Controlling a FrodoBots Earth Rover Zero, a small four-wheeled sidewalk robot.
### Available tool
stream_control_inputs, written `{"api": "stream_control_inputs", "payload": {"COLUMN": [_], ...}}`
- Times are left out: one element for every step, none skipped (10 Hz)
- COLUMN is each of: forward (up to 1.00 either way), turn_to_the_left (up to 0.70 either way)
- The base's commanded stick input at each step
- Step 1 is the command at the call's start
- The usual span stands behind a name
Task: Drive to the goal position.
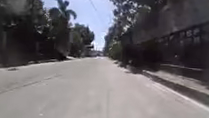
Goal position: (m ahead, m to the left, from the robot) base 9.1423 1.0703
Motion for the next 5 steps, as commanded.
{"api": "stream_control_inputs", "payload": {"forward": [1.00,1.00,1.00,1.00,1.00], "turn_to_the_left": [0.00,0.00,0.00,0.00,0.00]}}
